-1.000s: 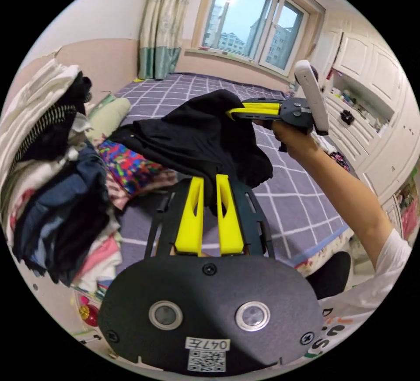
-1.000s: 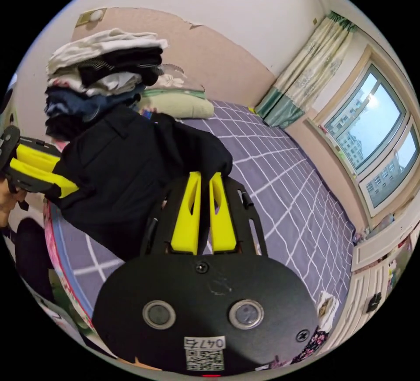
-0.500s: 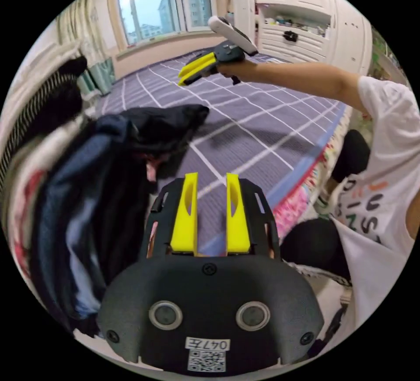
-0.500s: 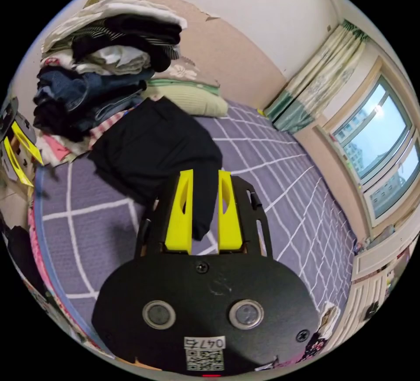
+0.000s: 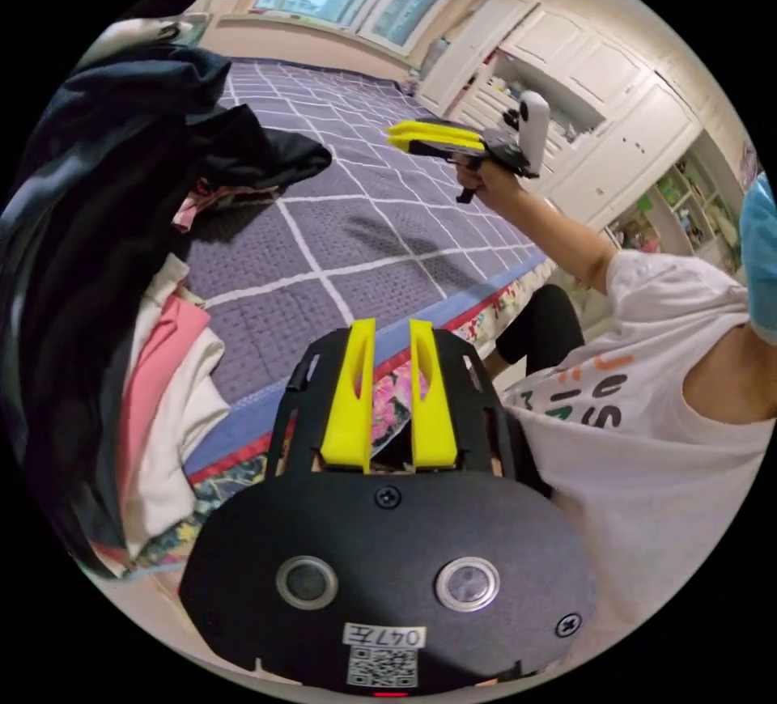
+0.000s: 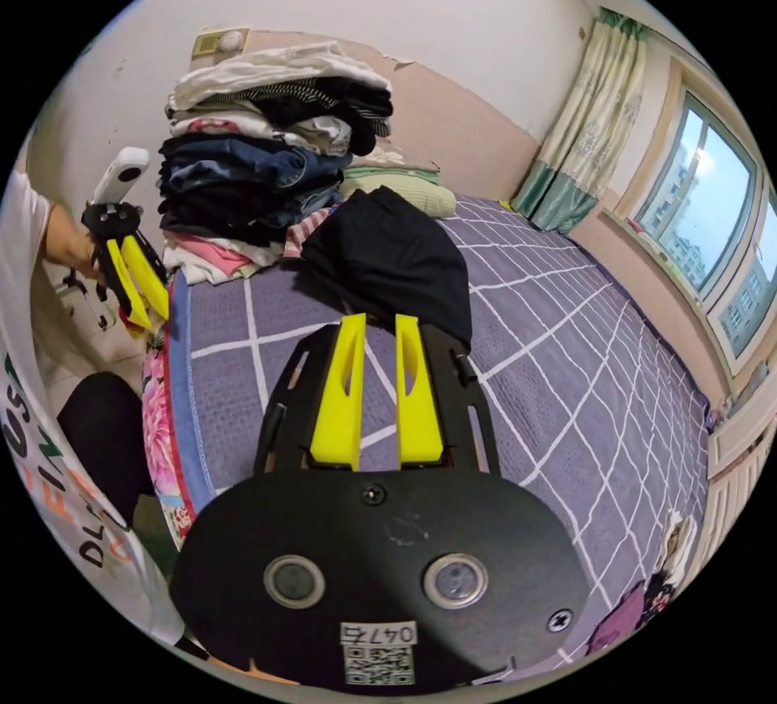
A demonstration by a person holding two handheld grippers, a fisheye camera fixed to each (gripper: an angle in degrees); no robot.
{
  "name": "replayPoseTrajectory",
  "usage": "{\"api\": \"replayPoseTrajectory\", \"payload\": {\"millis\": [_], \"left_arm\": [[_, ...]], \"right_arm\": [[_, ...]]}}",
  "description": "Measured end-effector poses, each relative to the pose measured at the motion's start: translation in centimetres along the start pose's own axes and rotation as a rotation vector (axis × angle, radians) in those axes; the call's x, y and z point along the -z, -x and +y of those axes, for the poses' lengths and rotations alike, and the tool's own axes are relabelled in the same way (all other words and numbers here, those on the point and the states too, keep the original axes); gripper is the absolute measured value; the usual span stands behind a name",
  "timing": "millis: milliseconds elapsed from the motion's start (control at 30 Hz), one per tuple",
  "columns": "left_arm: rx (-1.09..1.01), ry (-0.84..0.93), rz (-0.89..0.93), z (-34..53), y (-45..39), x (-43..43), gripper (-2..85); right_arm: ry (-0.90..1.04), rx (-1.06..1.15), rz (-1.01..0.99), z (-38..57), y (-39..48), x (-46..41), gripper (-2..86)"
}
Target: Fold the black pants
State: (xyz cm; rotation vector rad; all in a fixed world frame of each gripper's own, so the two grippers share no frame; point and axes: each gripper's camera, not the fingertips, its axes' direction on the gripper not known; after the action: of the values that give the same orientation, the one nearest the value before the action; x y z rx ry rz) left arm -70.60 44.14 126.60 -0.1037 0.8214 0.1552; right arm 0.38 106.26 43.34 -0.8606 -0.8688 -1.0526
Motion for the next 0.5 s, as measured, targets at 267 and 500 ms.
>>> {"api": "replayPoseTrajectory", "payload": {"millis": [267,500], "left_arm": [[0.207,-0.062,-0.118,3.4,-6.4,-1.4,7.5],[0.112,-0.008,-0.066,-3.0,-11.7,-6.9,7.9]], "right_arm": [[-0.024,-0.147,-0.019,5.0,-4.0,8.9,2.3],[0.021,-0.325,0.111,13.3,-9.4,20.1,4.0]]}}
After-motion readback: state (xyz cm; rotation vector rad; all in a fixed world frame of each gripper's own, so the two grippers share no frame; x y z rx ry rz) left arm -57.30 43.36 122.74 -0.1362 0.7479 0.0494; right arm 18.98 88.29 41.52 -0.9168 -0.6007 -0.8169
